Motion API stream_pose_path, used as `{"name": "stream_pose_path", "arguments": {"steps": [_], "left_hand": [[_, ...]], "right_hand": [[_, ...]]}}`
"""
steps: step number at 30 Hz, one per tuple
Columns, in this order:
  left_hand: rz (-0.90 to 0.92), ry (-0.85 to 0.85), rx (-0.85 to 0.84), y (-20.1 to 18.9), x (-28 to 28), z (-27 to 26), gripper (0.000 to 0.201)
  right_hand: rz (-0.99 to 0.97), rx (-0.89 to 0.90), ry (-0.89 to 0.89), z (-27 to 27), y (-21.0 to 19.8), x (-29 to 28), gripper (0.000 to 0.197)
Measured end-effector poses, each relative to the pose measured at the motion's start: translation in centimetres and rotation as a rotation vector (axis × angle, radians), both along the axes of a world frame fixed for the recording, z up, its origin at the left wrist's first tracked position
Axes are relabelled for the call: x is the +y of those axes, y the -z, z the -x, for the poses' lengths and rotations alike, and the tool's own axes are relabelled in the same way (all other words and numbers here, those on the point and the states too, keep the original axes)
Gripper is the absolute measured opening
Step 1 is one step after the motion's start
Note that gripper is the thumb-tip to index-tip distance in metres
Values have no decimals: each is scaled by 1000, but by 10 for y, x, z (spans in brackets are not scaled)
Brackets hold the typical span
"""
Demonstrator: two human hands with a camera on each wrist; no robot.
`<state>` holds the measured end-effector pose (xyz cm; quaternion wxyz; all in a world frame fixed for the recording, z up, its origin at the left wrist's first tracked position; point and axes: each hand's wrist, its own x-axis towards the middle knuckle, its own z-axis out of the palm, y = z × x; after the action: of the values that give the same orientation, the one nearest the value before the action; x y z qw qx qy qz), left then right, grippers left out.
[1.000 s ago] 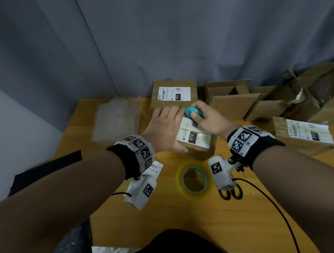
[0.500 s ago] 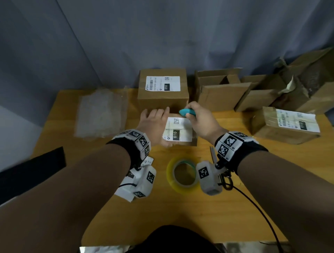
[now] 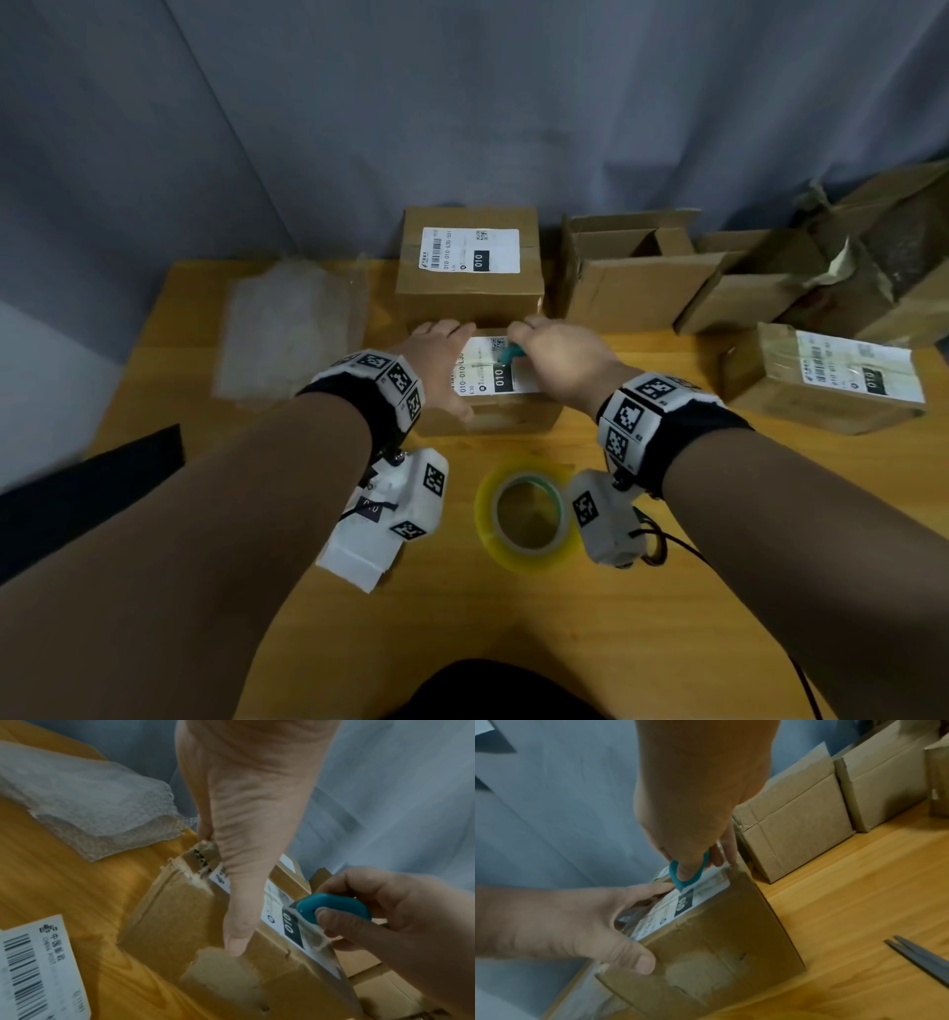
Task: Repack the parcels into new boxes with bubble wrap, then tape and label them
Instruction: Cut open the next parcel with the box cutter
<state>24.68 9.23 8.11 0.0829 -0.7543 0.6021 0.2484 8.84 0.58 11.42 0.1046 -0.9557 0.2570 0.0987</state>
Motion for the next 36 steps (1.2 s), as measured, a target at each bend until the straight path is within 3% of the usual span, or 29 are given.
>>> {"name": "stream_pose_path", "arguments": {"steps": [14,24,33,36], "left_hand": [[-50,-19,8,-3,-4,-1,124],[-149,16,-136,-14,-12,14,126],[-36,28,-81,-12,-26,44,117],[-7,18,-70,-9,-24,42,118]], "right_hand": [[12,72,-125,-5,4,-15,33],[-1,65,-16,26,12,-29,30],[-85,-23,60,38,19,-29,36],[-34,62,69,55,16,-38,30]]}}
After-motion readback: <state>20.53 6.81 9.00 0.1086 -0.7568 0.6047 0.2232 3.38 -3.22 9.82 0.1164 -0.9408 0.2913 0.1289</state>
